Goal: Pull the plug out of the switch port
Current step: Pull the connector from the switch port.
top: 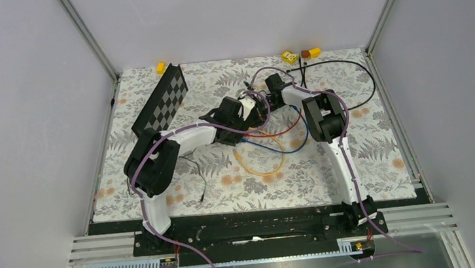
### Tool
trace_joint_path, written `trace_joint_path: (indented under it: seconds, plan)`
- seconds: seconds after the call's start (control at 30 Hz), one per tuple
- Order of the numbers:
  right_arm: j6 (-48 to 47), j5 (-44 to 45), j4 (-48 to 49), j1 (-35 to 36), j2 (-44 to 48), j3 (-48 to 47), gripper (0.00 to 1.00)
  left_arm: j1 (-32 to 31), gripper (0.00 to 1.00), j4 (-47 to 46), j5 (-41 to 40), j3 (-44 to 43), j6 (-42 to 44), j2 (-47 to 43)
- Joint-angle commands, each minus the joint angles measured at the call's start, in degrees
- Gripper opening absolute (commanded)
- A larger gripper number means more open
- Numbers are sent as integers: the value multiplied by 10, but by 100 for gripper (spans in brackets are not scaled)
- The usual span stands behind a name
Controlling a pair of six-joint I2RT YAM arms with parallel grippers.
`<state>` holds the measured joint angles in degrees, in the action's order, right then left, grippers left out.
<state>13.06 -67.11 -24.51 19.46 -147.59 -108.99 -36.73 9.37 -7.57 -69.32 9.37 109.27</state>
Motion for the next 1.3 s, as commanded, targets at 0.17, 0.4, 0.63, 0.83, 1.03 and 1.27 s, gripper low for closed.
trace_joint_path:
  seconds: [0.17, 0.4, 0.63, 0.83, 1.03, 1.27]
  plan:
    - [-75, 82, -49, 11, -28, -25, 0, 23, 65, 19, 18, -5, -14, 9]
    - [39, 62, 130, 12, 18, 95, 0, 23, 64, 13, 2, -3, -31, 18]
    - [-98, 66, -28, 3, -11, 6, 0, 23, 63, 16, 3, 0, -28, 21]
    - [-125, 63, -80, -7, -20, -22, 0, 25, 63, 12, 5, 5, -30, 15]
    - [8, 62, 108, -7, 33, 106, 0, 27, 63, 9, 3, 2, -39, 20]
    - [-67, 82, 42, -18, 28, 71, 0, 29, 63, 8, 4, 7, -37, 19]
